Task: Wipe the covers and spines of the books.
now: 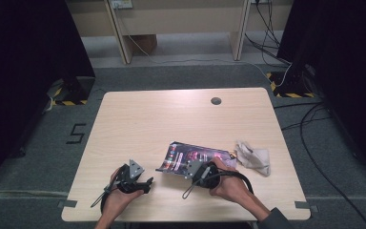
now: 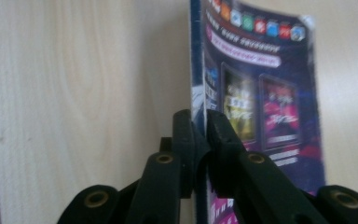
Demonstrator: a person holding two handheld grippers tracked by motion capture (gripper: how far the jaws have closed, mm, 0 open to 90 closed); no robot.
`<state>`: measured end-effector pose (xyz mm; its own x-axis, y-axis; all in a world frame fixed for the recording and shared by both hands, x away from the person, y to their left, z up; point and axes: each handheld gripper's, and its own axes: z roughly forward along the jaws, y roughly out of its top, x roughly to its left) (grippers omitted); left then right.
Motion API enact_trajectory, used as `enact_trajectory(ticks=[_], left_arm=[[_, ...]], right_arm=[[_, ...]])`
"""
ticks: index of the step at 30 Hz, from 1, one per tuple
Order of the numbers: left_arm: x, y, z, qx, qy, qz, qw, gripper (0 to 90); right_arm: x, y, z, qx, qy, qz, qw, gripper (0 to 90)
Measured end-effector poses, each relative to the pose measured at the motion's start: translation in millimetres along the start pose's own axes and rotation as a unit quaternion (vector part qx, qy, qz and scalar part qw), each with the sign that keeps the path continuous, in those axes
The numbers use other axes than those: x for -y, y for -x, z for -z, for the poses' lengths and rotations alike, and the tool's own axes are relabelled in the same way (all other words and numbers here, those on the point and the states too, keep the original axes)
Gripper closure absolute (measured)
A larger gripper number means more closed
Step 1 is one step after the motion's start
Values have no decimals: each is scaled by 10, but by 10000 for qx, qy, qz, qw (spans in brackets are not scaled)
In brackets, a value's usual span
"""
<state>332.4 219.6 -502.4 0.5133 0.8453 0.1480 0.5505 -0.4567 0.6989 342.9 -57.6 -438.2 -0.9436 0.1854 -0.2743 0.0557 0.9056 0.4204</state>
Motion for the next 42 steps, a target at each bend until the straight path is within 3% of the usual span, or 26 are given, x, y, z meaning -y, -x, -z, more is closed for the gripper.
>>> enact_trajectory(ticks=[2, 4, 10, 25, 28, 31, 34, 36, 42], left_arm=[[-3, -15, 10, -36, 51, 62, 10000, 250], [-8, -23, 17, -88, 115, 104, 9998, 250], [-21, -39, 41, -179, 300, 224, 9991, 251], [-45, 9, 48, -69, 428, 159, 9989, 248], [-55, 46, 48, 36, 460, 59, 9989, 247], [-60, 93, 32, 131, 443, -65, 9989, 244], [-63, 126, 24, 174, 412, -141, 9989, 243], [-70, 139, 20, 207, 414, -183, 9988, 242], [-95, 212, -16, 296, 375, -307, 9984, 238]], right_arm=[[50, -57, -31, -49, 38, -121, 9999, 814], [80, -92, -64, -68, 38, -21, 10000, 807], [140, -172, -115, -51, 116, -28, 9999, 784], [283, -244, -242, -363, 265, -448, 9980, 665], [300, -262, -261, -389, 278, -507, 9976, 637], [319, -277, -280, -404, 243, -592, 9971, 555], [372, -287, -290, -424, 296, -695, 9962, 549], [396, -284, -275, -343, 274, -789, 9959, 486], [532, -264, -221, -221, 341, -1097, 9931, 408]])
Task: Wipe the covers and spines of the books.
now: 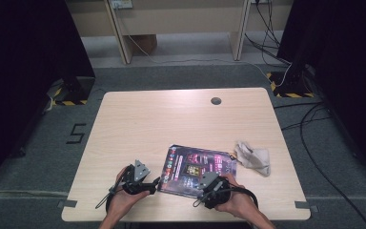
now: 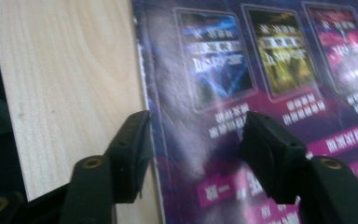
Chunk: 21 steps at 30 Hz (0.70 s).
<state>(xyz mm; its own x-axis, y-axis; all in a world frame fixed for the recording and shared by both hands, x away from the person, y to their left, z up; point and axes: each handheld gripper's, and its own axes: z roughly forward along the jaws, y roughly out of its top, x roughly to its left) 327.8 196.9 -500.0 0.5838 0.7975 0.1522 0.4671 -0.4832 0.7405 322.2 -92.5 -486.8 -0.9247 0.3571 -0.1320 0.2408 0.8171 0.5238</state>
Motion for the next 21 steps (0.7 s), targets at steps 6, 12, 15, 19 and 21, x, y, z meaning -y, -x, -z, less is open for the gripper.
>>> enact_trajectory(ticks=[6, 12, 15, 19, 21], left_arm=[[-27, 72, -41, 79, -25, -137, 9999, 229], [-34, 105, -81, 96, -74, -213, 9997, 224], [-30, 130, -91, 98, -115, -243, 9996, 222], [-27, 148, -90, 127, -117, -271, 9995, 229], [-23, 162, -78, 206, -142, -251, 9994, 237]], right_arm=[[135, 17, 63, 97, 75, -285, 9995, 373], [243, 25, 99, 164, 63, -354, 9992, 355], [283, 25, 108, 185, 60, -474, 9987, 339], [303, 35, 124, 217, 61, -494, 9985, 331], [311, 46, 128, 249, 38, -534, 9983, 319]])
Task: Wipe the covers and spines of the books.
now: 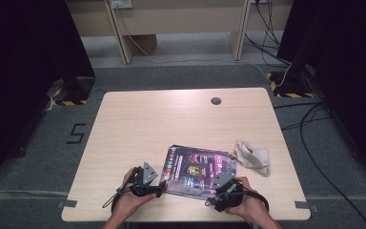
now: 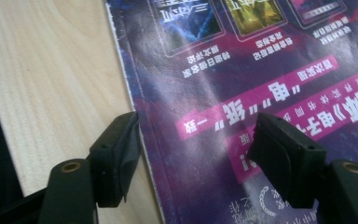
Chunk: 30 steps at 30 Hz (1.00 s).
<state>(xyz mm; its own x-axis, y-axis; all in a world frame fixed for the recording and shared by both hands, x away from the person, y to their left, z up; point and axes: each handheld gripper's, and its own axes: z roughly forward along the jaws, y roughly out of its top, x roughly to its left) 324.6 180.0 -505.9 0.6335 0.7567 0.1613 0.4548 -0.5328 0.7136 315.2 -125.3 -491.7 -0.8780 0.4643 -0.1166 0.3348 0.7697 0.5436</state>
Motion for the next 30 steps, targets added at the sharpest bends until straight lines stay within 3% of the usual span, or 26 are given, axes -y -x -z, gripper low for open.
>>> enact_trajectory(ticks=[3, 9, 20, 30], left_arm=[[2, 37, 15, 112, 10, -118, 9999, 269], [-2, 133, 51, 318, -16, -204, 9993, 319], [-38, 396, 104, 681, -48, -448, 9967, 348], [-90, 598, 81, 938, 9, -433, 9946, 346]], right_arm=[[11, 42, 2, 110, -22, -4, 9999, 308], [62, 159, 9, 392, -21, -303, 9988, 298], [97, 390, -14, 861, 2, -721, 9937, 296], [24, 569, -113, 1158, 60, -988, 9883, 301]])
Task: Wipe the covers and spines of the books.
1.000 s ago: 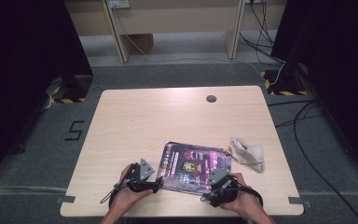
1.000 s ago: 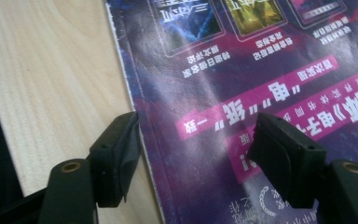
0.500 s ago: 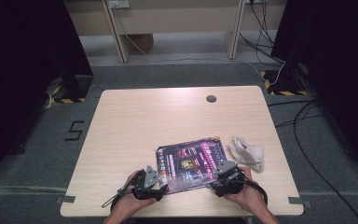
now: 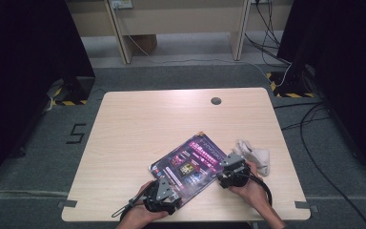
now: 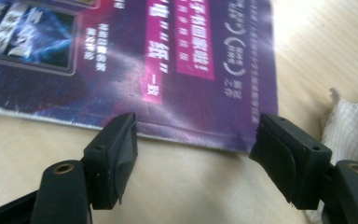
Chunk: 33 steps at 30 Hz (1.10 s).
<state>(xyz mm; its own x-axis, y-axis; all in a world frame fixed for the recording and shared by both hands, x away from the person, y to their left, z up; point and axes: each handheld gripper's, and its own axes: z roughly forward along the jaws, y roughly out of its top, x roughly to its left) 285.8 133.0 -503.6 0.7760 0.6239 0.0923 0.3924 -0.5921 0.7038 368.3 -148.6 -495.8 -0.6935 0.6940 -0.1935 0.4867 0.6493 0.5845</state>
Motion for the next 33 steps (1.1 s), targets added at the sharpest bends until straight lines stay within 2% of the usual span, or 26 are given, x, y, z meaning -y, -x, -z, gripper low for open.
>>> enact_trajectory(ticks=[6, 11, 13, 15, 16, 17, 20, 25, 28, 31, 33], left_arm=[[-63, 101, -66, 32, 50, 74, 10000, 329], [-76, 121, -81, -73, 64, 28, 9999, 279], [-77, 94, -81, -34, 37, 33, 10000, 263], [-68, 45, -73, -116, 19, 56, 9999, 214], [-58, 9, -66, -162, 44, 98, 9998, 215], [-45, -45, -52, -218, 50, 176, 9996, 218], [-7, -179, -23, -365, 84, 341, 9987, 218], [46, -413, 50, -804, 126, 550, 9952, 223], [58, -532, 56, -1055, 143, 568, 9927, 226], [75, -628, 36, -1161, 129, 670, 9909, 230], [86, -658, 16, -1152, 54, 689, 9909, 230]], right_arm=[[-71, 75, -85, 176, 78, -37, 9998, 309], [-76, 75, -80, 154, 97, -115, 9998, 322], [-78, 61, -65, 139, 140, -102, 9998, 323], [-76, 45, -52, 116, 158, -80, 9998, 322], [-69, 28, -44, 87, 140, -149, 9998, 323], [-63, 31, -43, 55, 156, -84, 9998, 322], [-39, 10, -47, -46, 150, -126, 9998, 322], [-22, -29, -25, -143, 181, -71, 9997, 323], [-22, -56, -5, -185, 227, -28, 9996, 323], [-23, -94, -9, -233, 227, 8, 9995, 322], [-25, -123, -18, -270, 203, 21, 9994, 322]])
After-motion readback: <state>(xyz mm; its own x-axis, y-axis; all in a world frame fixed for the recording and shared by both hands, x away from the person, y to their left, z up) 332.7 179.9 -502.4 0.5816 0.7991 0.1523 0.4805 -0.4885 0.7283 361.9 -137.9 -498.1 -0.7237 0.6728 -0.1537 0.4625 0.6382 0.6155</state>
